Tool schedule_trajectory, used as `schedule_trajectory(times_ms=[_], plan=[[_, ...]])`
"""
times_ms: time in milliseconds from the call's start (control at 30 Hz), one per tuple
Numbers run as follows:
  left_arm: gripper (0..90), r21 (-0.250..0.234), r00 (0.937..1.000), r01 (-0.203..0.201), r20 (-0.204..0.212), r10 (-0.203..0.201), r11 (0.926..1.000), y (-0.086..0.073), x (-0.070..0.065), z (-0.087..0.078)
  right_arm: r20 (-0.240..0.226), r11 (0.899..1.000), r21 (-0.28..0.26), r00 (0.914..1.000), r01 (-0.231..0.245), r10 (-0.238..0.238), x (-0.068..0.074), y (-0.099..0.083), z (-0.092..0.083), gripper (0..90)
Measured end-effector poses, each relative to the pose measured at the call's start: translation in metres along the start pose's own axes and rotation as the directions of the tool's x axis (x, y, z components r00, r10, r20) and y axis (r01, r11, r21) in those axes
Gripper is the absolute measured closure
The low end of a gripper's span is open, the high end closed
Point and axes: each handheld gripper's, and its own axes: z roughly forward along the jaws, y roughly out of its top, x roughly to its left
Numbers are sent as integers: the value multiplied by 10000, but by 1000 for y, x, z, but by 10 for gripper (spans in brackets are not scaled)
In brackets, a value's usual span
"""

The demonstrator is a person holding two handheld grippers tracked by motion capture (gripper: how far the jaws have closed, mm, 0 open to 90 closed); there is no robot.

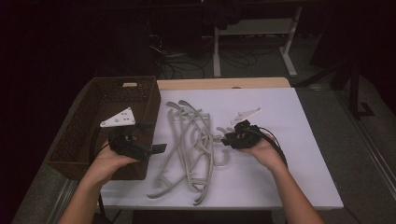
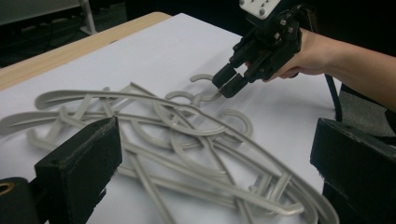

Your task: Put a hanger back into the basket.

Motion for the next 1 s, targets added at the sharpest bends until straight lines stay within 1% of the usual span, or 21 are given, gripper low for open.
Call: schedule_trajectory(times_ms=[67,100,167,233,267,300,367,433,633,700,733,800,867,900,933,967,1000], plan=[[19,124,10000,48,15,-48,9999,2,-6,6,-4,9998,-152,9999,-137,137,0,-3,-4,582],[19,124,10000,48,15,-48,9999,2,-6,6,15,9994,-244,9997,-227,227,0,-4,-7,554],[21,273,9998,65,159,-70,9996,4,-14,19,1,9987,-363,9994,-355,355,0,-7,-11,533],[22,447,9997,48,243,-58,9990,4,-19,29,60,9985,-417,9993,-355,357,0,-12,-15,490],[22,447,9997,48,243,-58,9990,4,-19,29,115,9986,-395,9993,-353,358,1,-14,-16,462],[22,633,9995,78,306,-98,9980,4,-24,41,172,9986,-414,9993,-326,334,2,-16,-17,437],[22,798,9991,14,421,-48,9968,3,-28,54,184,9983,-427,9990,-405,413,2,-21,-19,390],[22,975,9988,-18,480,-29,9952,1,-31,65,357,9979,-503,9984,-418,436,1,-26,-22,348],[22,1404,9977,53,668,-148,9901,-5,-39,96,540,9944,-714,9951,-784,823,-3,-43,-31,291],[32,1595,9976,41,681,-151,9872,-8,-43,106,671,9931,-745,9931,-909,959,-3,-49,-35,278],[39,1660,9979,52,630,-159,9861,-10,-45,111,705,9916,-836,9920,-985,1045,-3,-53,-38,276],[44,1865,9977,24,668,-151,9824,-13,-49,122,737,9883,-993,9896,-1159,1234,-3,-59,-43,271],[48,2141,9981,-66,613,-67,9768,-17,-53,131,836,9874,-1053,9883,-1184,1275,-2,-64,-46,265],[53,2249,9982,-51,598,-86,9744,-19,-54,136,851,9867,-1076,9877,-1216,1310,-3,-66,-47,260],[63,2249,9982,-51,598,-86,9744,-19,-54,136,851,9867,-1076,9877,-1216,1310,-3,-66,-47,260],[69,2520,9986,-144,521,13,9676,-23,-58,145,886,9860,-1080,9867,-1267,1364,-4,-69,-47,257],[73,2663,9988,-154,489,25,9638,-25,-59,149,920,9860,-1095,9864,-1260,1362,-5,-69,-47,256]])
